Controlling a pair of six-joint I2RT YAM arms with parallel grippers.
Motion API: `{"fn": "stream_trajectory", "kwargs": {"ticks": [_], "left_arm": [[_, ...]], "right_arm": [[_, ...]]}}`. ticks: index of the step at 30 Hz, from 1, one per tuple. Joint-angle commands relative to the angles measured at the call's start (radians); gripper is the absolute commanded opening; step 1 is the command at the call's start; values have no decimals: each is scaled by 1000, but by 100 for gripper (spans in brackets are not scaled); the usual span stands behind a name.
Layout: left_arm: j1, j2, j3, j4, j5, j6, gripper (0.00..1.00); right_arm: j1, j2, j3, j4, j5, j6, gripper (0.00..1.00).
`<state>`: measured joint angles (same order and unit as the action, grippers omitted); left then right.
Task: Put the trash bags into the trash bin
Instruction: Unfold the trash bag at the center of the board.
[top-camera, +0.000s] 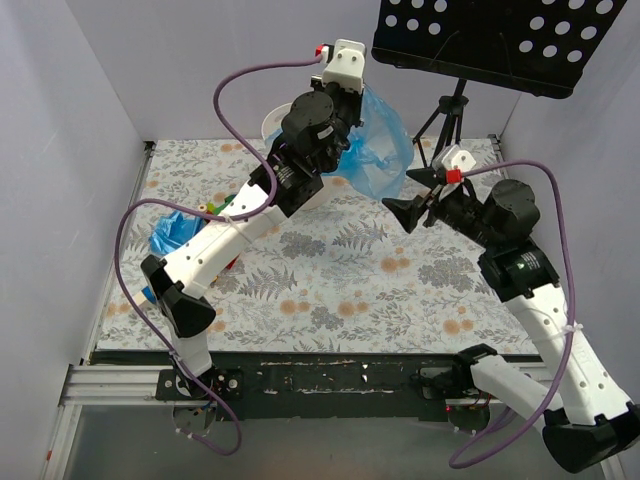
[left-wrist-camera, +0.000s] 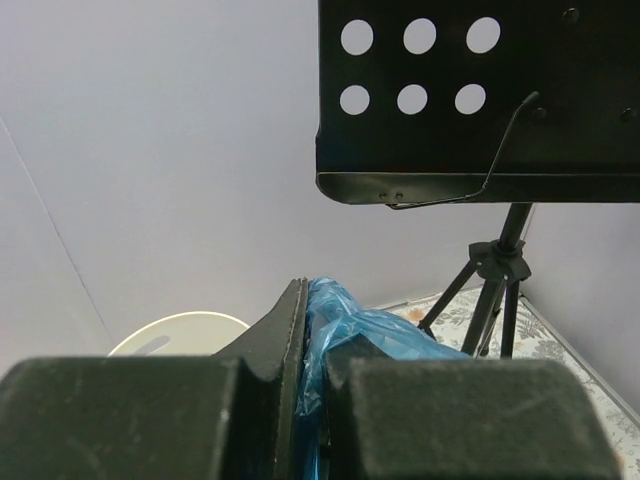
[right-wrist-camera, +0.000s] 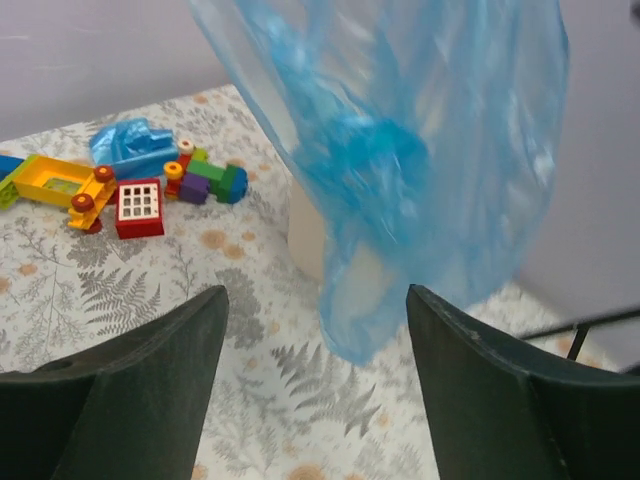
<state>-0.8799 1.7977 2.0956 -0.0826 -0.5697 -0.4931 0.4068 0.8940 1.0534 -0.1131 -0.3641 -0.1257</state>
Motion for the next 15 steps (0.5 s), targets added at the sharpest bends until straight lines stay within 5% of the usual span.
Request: {"fn": "stream_trajectory", "kwargs": {"ticks": [1, 4, 7, 10, 15], "left_arm": [[4, -9, 67, 1, -10, 37, 0], [4, 6, 87, 3, -9, 42, 0], [4, 12, 107, 4, -1, 44, 0], [4, 8, 115, 1, 14, 39, 0], [4, -14, 106, -14, 28, 24, 0]], "right_arm": [[10, -52, 89, 200, -253, -133, 77], [32, -44, 97, 147, -354, -193, 70], [88, -20, 83, 74, -334, -285, 73], [145, 58, 106, -42, -215, -394, 78], [178, 118, 80, 81, 106, -452, 86]]}}
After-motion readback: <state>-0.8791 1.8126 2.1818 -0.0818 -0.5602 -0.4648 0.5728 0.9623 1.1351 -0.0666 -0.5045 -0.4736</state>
